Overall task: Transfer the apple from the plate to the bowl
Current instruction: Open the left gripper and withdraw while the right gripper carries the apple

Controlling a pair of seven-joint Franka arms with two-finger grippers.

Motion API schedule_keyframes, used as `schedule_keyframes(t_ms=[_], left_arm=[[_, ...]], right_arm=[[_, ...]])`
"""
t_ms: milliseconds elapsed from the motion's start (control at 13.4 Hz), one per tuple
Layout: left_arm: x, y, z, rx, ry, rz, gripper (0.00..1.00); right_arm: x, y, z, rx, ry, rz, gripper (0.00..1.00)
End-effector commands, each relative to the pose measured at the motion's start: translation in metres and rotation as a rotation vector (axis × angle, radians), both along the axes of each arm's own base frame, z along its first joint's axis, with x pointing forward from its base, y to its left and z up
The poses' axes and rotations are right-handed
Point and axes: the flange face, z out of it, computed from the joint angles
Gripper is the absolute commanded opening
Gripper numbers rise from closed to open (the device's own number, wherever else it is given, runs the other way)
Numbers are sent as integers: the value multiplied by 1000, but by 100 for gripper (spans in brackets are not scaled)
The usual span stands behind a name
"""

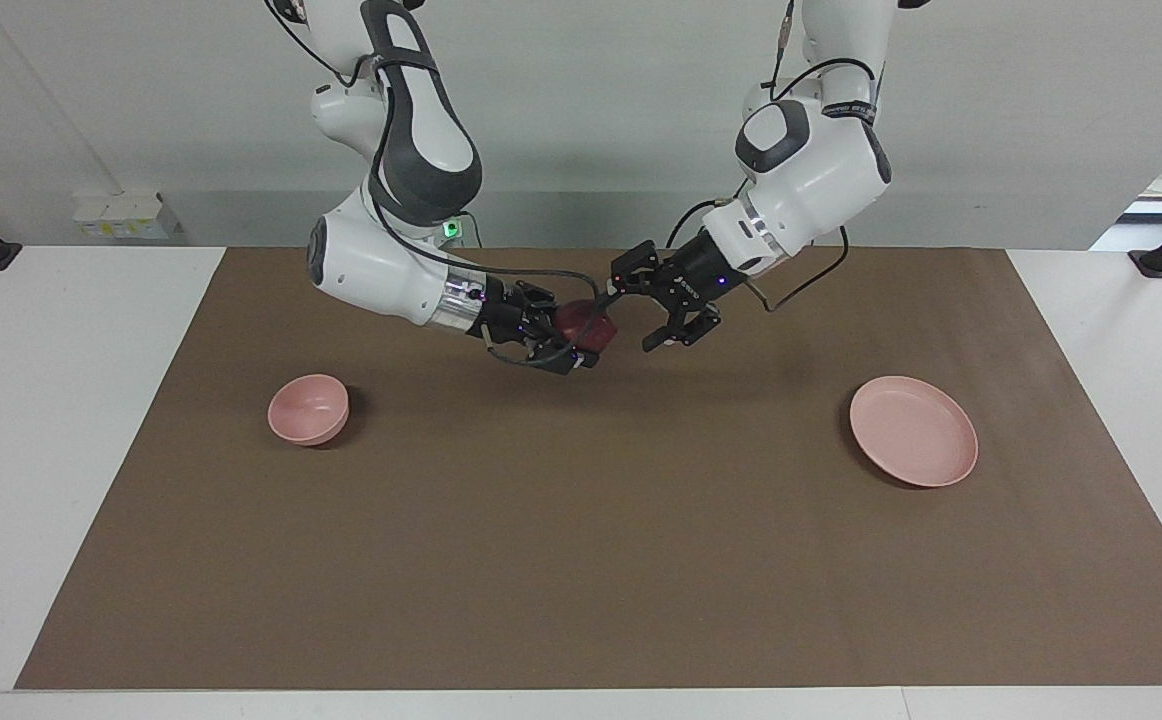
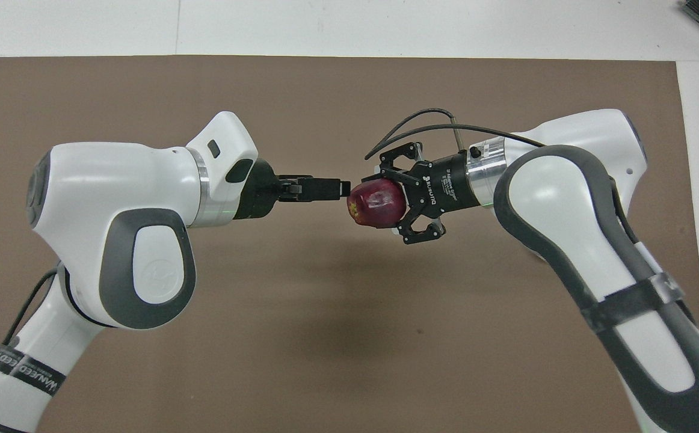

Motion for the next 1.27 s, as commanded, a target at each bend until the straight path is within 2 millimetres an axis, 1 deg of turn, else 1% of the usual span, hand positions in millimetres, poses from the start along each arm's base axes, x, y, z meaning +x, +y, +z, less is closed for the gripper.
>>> schedule_keyframes(t_ms=[0, 75, 224, 374, 523, 598, 673, 748, 897, 972, 1047, 1121, 1196], left_arm=[[10, 20, 4, 110, -53, -14, 100], [16, 28, 10, 157, -89, -22, 100], [27, 46, 17, 218, -119, -29, 100], [42, 79, 21, 329, -137, -41, 100], [46, 100, 29, 453, -150, -76, 100], [48, 111, 35, 519, -162, -88, 100], [48, 117, 41, 574, -171, -101, 100], [48, 119, 47, 605, -166, -115, 100], [51, 142, 52, 625, -124, -94, 100], [49, 155, 57, 636, -101, -85, 100], [47, 171, 65, 645, -64, -72, 100], [41, 172, 78, 656, -44, -85, 100], [41, 192, 87, 679, -21, -63, 100]], right_arm=[[-4, -37, -6, -122, -107, 104, 0], [1, -57, -9, -167, -149, 144, 0], [3, -84, -16, -243, -239, 295, 0], [6, -128, -21, -387, -312, 466, 0], [1, -155, -23, -487, -336, 663, 0], [-3, -175, -24, -528, -349, 762, 0], [-5, -195, -26, -546, -359, 808, 0], [-6, -207, -29, -560, -374, 863, 0], [-9, -244, -35, -633, -391, 934, 0], [-9, -256, -38, -662, -425, 957, 0], [-6, -263, -45, -686, -436, 977, 0], [-7, -281, -54, -701, -446, 979, 0], [-5, -282, -60, -701, -446, 984, 0]])
